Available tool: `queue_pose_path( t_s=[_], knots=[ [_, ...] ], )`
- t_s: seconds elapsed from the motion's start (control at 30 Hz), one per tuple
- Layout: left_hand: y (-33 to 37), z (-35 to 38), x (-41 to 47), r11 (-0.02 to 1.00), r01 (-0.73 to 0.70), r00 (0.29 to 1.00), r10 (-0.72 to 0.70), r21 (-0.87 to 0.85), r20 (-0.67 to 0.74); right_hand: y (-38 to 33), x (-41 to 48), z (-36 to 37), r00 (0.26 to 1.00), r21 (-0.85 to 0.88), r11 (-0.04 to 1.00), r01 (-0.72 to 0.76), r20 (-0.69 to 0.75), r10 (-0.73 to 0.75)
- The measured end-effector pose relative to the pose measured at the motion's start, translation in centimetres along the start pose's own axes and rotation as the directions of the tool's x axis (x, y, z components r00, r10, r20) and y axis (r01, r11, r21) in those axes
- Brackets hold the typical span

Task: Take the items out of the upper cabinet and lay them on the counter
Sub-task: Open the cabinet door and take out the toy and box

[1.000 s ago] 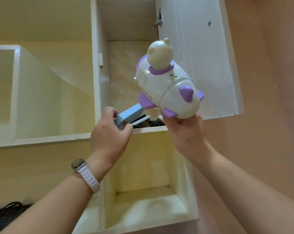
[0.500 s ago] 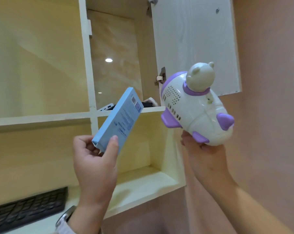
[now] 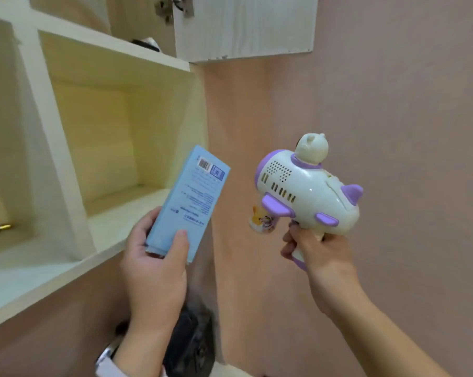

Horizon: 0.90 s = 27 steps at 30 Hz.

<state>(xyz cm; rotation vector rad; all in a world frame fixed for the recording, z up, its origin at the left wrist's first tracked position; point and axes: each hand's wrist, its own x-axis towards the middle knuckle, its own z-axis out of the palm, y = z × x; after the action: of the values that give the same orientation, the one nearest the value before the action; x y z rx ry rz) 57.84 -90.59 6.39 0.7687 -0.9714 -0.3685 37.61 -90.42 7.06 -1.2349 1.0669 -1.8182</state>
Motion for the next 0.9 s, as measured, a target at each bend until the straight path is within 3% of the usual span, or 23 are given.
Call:
queue_pose_path(
  t_s=[0.17, 0.4, 0.7, 0.9],
  knots=[
    [-3.4, 1.7, -5.4, 0.946, 0.305, 0.939, -0.281, -0.105, 0.197, 0.4, -4.8, -5.6, 0.985, -0.051, 0.995, -0.09, -0.154, 0.081],
    [-3.5, 5.5, -15.0, 0.747, 0.653, 0.713, -0.55, -0.124, 0.436, -0.6, -12.0, -14.5, 0.921, -0.086, 0.972, -0.221, -0.345, 0.179],
    [4.3, 8.7, -30.1, 0.54, 0.842, 0.373, -0.608, 0.021, 0.701, -5.4, -24.8, -27.4, 0.789, -0.014, 0.956, -0.293, -0.568, 0.233],
    [12.9, 8.6, -42.2, 0.448, 0.888, 0.161, -0.519, 0.107, 0.84, -11.4, -37.8, -36.0, 0.7, 0.002, 0.962, -0.273, -0.686, 0.2]
  ],
)
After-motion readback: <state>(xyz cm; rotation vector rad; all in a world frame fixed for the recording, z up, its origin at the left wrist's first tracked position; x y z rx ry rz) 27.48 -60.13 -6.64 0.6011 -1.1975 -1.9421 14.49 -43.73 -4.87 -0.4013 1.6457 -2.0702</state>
